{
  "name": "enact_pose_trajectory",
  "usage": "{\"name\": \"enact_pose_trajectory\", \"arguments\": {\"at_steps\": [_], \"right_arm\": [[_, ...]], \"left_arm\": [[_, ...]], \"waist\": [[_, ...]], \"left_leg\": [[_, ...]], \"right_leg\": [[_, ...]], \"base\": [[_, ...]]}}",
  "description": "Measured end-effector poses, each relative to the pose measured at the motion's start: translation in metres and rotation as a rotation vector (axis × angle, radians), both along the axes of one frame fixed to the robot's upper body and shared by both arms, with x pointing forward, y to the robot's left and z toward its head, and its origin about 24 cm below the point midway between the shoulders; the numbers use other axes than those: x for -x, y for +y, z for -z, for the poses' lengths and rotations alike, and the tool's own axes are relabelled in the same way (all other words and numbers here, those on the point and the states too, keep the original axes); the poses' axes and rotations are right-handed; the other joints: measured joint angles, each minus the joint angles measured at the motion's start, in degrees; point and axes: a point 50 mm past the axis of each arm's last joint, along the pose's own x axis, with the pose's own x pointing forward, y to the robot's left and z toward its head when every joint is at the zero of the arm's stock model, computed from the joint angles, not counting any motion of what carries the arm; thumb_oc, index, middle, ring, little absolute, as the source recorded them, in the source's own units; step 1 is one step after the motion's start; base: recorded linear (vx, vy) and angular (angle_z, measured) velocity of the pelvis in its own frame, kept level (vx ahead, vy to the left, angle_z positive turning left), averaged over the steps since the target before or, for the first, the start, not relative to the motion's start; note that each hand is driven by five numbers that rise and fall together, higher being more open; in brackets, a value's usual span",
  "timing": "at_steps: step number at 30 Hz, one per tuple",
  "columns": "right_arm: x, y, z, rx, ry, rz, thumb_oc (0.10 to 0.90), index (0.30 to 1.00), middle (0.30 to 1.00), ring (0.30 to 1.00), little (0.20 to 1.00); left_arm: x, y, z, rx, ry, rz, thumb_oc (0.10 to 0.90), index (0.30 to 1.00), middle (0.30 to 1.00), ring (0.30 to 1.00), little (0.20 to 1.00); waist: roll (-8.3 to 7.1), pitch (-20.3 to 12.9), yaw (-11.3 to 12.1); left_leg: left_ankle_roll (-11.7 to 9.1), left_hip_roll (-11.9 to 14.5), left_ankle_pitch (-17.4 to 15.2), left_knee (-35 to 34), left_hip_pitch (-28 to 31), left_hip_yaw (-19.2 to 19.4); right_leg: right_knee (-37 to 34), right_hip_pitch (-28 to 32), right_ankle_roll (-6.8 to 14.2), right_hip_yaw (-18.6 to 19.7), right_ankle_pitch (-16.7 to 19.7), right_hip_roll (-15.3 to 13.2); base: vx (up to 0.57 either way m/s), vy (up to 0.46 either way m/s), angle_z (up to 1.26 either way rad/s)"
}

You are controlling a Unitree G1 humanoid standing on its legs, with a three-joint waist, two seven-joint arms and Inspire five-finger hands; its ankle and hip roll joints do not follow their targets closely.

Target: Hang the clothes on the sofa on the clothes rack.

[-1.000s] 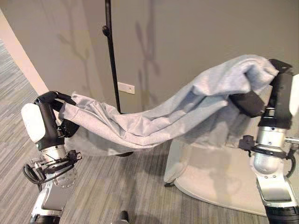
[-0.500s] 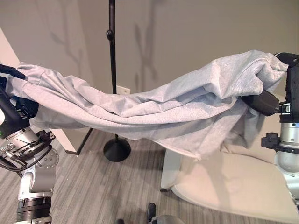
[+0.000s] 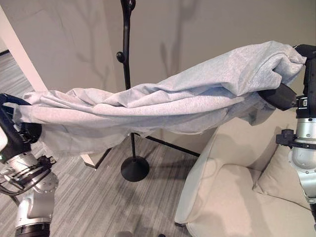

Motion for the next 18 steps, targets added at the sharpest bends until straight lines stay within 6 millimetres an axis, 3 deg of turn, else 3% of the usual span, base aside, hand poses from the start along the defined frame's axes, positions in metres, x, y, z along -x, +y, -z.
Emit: {"name": "enact_pose_trajectory", "arguments": {"at_steps": [1, 3, 4, 6, 7, 8, 9, 10, 11, 15, 18], "right_arm": [[-0.001, 0.001, -0.001, 0.004, -0.003, -0.002, 0.400, 0.300, 0.300, 0.300, 0.300], [-0.005, 0.001, -0.003, 0.004, -0.009, -0.003, 0.400, 0.300, 0.300, 0.300, 0.300], [-0.013, -0.003, -0.014, 0.058, -0.016, 0.026, 0.400, 0.300, 0.300, 0.300, 0.300], [-0.013, -0.007, -0.016, 0.087, -0.016, 0.047, 0.400, 0.300, 0.300, 0.300, 0.300], [-0.013, -0.008, -0.017, 0.097, -0.015, 0.052, 0.400, 0.300, 0.300, 0.300, 0.300], [-0.012, -0.007, -0.018, 0.103, -0.024, 0.050, 0.400, 0.300, 0.300, 0.300, 0.300], [-0.015, -0.004, -0.019, 0.119, -0.018, 0.039, 0.400, 0.300, 0.300, 0.300, 0.300], [-0.024, -0.001, -0.027, 0.135, -0.031, 0.033, 0.400, 0.300, 0.300, 0.300, 0.300], [-0.031, -0.007, -0.038, 0.115, -0.056, 0.071, 0.400, 0.300, 0.300, 0.300, 0.300], [-0.050, -0.031, -0.068, 0.107, -0.059, 0.210, 0.400, 0.300, 0.300, 0.300, 0.300], [-0.051, -0.046, -0.079, 0.055, -0.061, 0.276, 0.400, 0.300, 0.300, 0.300, 0.300]], "left_arm": [[0.000, 0.002, 0.000, -0.004, 0.006, -0.007, 0.400, 0.300, 0.300, 0.300, 0.300], [-0.003, 0.008, 0.000, -0.016, 0.025, -0.024, 0.400, 0.300, 0.300, 0.300, 0.300], [-0.006, 0.025, -0.006, -0.052, 0.059, -0.074, 0.400, 0.300, 0.300, 0.300, 0.300], [-0.006, 0.032, -0.009, -0.066, 0.064, -0.093, 0.400, 0.300, 0.300, 0.300, 0.300], [-0.004, 0.036, -0.006, -0.061, 0.086, -0.107, 0.400, 0.300, 0.300, 0.300, 0.300], [-0.003, 0.040, -0.004, -0.047, 0.095, -0.121, 0.400, 0.300, 0.300, 0.300, 0.300], [-0.002, 0.045, -0.004, -0.032, 0.103, -0.135, 0.400, 0.300, 0.300, 0.300, 0.300], [0.000, 0.055, -0.016, -0.040, 0.105, -0.167, 0.400, 0.300, 0.300, 0.300, 0.300], [0.002, 0.061, -0.032, -0.069, 0.083, -0.181, 0.400, 0.300, 0.300, 0.300, 0.300], [-0.002, 0.077, -0.047, -0.021, 0.053, -0.245, 0.400, 0.300, 0.300, 0.300, 0.300], [-0.004, 0.081, -0.053, 0.012, 0.035, -0.256, 0.400, 0.300, 0.300, 0.300, 0.300]], "waist": [[0.40, 0.3, 0.1], [1.04, 0.6, 0.2], [1.97, 1.7, 0.2], [2.68, 1.9, 0.4], [4.00, 1.6, 0.4], [4.72, 1.6, 0.6], [3.63, 0.8, 0.7], [0.79, -0.7, 0.7], [-0.95, -1.9, 1.1], [-1.14, -2.1, 2.8], [-1.69, -2.2, 3.3]], "left_leg": [[-0.5, 1.1, 1.2, -6.6, 1.3, -0.8], [-3.1, 2.4, 3.0, -12.0, 1.3, -2.9], [-3.3, 4.5, 6.8, -18.3, -1.1, -2.9], [-1.6, 4.7, 8.2, -18.3, -1.4, -2.2], [-0.6, 4.4, 7.6, -18.5, -0.2, -0.8], [0.4, 4.0, 11.6, -19.2, 1.4, -1.0], [0.8, 1.9, 12.7, -19.2, 2.3, -0.1], [3.3, -3.2, 15.1, -19.8, 4.1, 1.8], [5.3, -6.6, 14.6, -21.1, 6.3, 2.3], [7.6, -8.6, 12.8, -20.9, 7.5, 2.8], [8.3, -9.3, 12.2, -20.9, 7.8, 2.0]], "right_leg": [[0.0, 0.2, 0.3, 0.5, -0.2, 0.0], [0.0, 0.2, 1.6, 1.3, -0.6, 0.0], [-0.1, 0.4, 1.2, 1.5, -1.0, 0.0], [-0.5, 1.8, 3.2, 1.6, -1.8, -0.4], [-0.1, 3.1, 4.3, 1.7, -2.2, -0.3], [-0.5, 4.7, 6.0, 2.1, -3.0, -1.2], [-0.4, 5.2, 7.4, 2.2, -3.5, -3.4], [-0.1, 6.5, 9.9, 2.4, -3.6, -8.3], [1.0, 7.3, 10.8, 1.5, -2.8, -11.6], [2.9, 7.1, 13.1, 1.6, -1.6, -13.9], [-0.6, 6.2, 14.9, 1.6, -0.5, -12.0]], "base": [[0.18, 0.179, 0.04], [0.16, 0.137, -0.10], [0.16, 0.132, -0.20], [0.21, 0.172, -0.14], [0.21, 0.172, -0.15], [0.24, 0.201, -0.21], [0.16, 0.141, -0.22], [0.25, 0.224, -0.09], [0.26, 0.219, 0.05], [0.15, 0.113, 0.06], [0.11, 0.058, 0.13]]}}
